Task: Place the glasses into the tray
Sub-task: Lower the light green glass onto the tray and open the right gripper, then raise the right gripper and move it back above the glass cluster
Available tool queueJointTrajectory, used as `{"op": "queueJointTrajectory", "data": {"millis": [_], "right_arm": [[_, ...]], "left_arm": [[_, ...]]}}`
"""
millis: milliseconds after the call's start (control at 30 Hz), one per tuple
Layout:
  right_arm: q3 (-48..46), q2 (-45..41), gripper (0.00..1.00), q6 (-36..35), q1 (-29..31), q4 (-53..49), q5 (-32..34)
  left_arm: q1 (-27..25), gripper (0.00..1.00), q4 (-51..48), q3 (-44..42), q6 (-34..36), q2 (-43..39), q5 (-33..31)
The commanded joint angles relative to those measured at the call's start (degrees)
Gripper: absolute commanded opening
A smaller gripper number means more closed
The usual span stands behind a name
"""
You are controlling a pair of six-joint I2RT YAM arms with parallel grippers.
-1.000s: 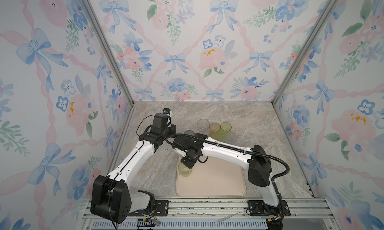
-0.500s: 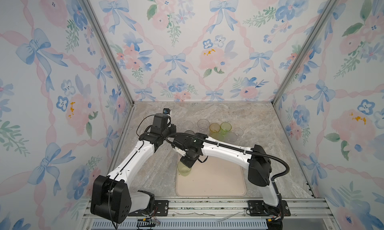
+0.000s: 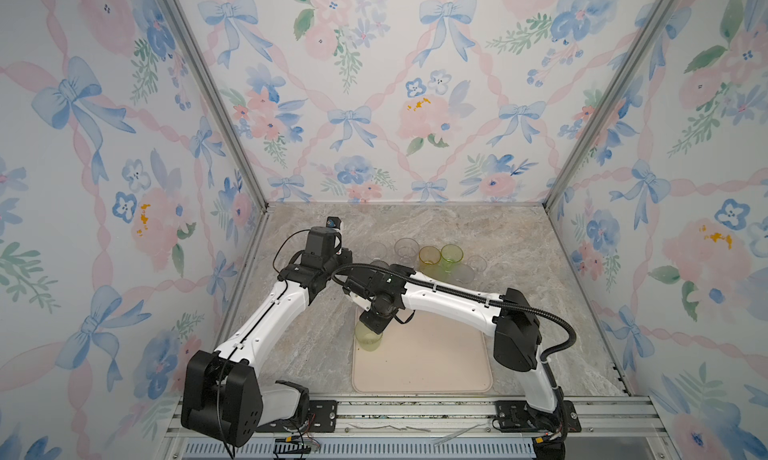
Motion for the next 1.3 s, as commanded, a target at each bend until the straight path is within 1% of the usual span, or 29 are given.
{"op": "queueJointTrajectory", "data": {"millis": [0,33,200,300,433,700,933,1100,1267], "right_arm": [[2.25,1.28,0.23,0.18,-0.48,-0.49,-0.84],[2.41,1.30,0.25,0.21,-0.47,-0.60,-1.07],[2.30,1.00,0.27,0.35,-0.51,-0.72,-0.93],[1.90,0.48,0.30,0.44,-0.51,-0.52,-0.62],[1.77,-0.63,0.31,0.65,-0.77,-0.63,-0.67],[0.55,-5.13,0.34,0.79,-1.25,-0.22,-0.75],[-1.03,-9.71,0.34,0.63,-2.59,-0.86,-0.78],[-2.48,-14.71,0.35,0.40,-5.81,-0.26,-1.04],[-2.14,-16.49,0.35,-0.71,-11.91,0.07,-0.14]], "left_arm": [[0.41,0.28,-0.23,0.37,1.18,-0.68,0.56],[0.34,0.28,-0.20,0.35,1.19,-0.65,0.54],[0.39,0.28,-0.25,0.32,1.27,-0.83,0.57],[0.37,0.28,-0.25,0.33,1.27,-0.92,0.55],[0.36,0.28,-0.29,0.33,1.27,-0.92,0.39],[0.32,0.29,-0.25,0.33,1.27,-0.75,0.25],[0.39,0.29,-0.33,0.30,1.00,-0.39,-0.39],[0.35,0.30,-0.32,0.28,0.91,-0.23,-1.09],[0.34,0.27,-0.34,0.46,0.92,1.43,-0.89]]}}
